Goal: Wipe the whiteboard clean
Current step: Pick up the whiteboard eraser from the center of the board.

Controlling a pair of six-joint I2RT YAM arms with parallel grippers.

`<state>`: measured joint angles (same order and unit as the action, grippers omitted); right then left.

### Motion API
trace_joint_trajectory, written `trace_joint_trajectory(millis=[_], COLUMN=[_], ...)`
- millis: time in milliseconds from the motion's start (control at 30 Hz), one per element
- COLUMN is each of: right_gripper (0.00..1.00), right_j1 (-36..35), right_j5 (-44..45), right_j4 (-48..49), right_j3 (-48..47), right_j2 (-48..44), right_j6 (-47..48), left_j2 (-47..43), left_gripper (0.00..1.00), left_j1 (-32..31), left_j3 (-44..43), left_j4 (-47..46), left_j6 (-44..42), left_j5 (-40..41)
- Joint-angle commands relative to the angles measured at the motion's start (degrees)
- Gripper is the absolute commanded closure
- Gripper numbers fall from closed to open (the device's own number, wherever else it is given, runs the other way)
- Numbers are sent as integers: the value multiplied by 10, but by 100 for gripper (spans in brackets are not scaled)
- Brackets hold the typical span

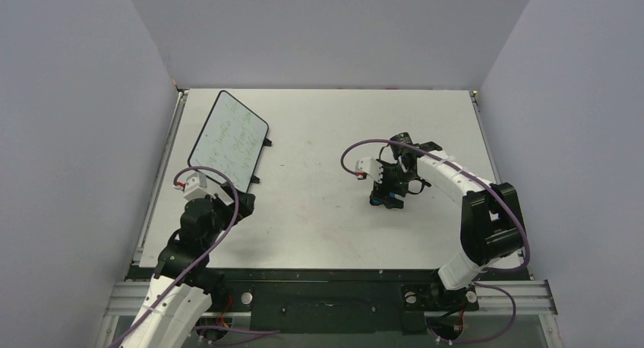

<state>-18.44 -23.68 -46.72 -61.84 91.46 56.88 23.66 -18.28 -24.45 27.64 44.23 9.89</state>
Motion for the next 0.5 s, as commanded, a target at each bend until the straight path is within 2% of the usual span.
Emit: trace_joint_trajectory(millis=[0, 467], right_gripper=[29, 43], right_j1=[-12, -49], right_j5=[-2, 65], right_j4=[-3, 56], right_j3=[-29, -29], right_j2=[17, 68], right_j6=[38, 4], left_j2=[-3, -35], left_gripper=[5, 5], left_j1=[0, 0], left_j3=[-24, -25], left_j4=[-7, -1], left_j6=[-13, -12], left_j5=[10, 13])
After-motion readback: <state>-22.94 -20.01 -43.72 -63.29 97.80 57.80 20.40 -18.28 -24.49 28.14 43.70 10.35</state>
